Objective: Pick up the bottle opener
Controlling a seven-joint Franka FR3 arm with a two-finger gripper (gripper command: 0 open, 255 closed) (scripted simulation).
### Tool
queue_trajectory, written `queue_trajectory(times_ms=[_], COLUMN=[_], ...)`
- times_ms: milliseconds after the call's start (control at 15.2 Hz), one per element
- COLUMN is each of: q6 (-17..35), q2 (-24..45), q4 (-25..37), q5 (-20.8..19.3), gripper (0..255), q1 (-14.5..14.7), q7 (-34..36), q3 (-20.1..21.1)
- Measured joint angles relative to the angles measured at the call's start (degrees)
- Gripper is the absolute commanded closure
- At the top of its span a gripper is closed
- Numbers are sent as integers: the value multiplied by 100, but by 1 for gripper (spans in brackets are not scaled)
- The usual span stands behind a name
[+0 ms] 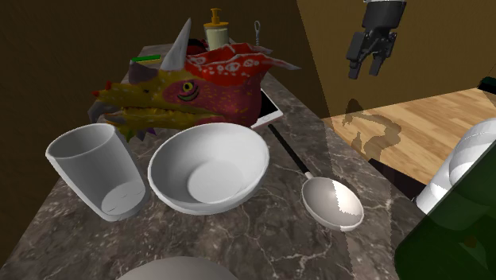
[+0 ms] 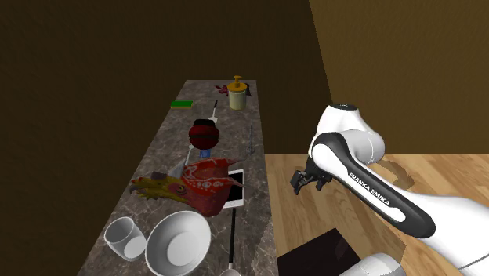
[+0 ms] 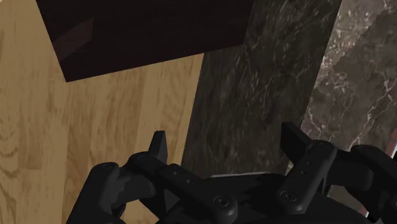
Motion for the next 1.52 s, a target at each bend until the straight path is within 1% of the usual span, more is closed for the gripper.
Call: queue_trajectory(times_ms=[132, 264, 528, 594, 858, 1056, 1320, 1518], q6=[85, 373, 892, 1071, 1624, 1913, 2257, 2351], q2=[75, 271, 878, 1001, 1646, 2144, 2797, 3390], q4=[34, 91, 556, 586, 1045, 1510, 2128, 2830], q5=[16, 38, 41, 26, -94, -257, -585, -917], gripper=[0, 0, 0, 0, 0, 0, 0, 0], q1=[3, -2, -25, -38, -102, -162, -261, -314], q7=[55, 212, 631, 731, 1188, 1562, 2038, 2453], q3=[45, 170, 472, 544, 842, 1058, 1289, 1472])
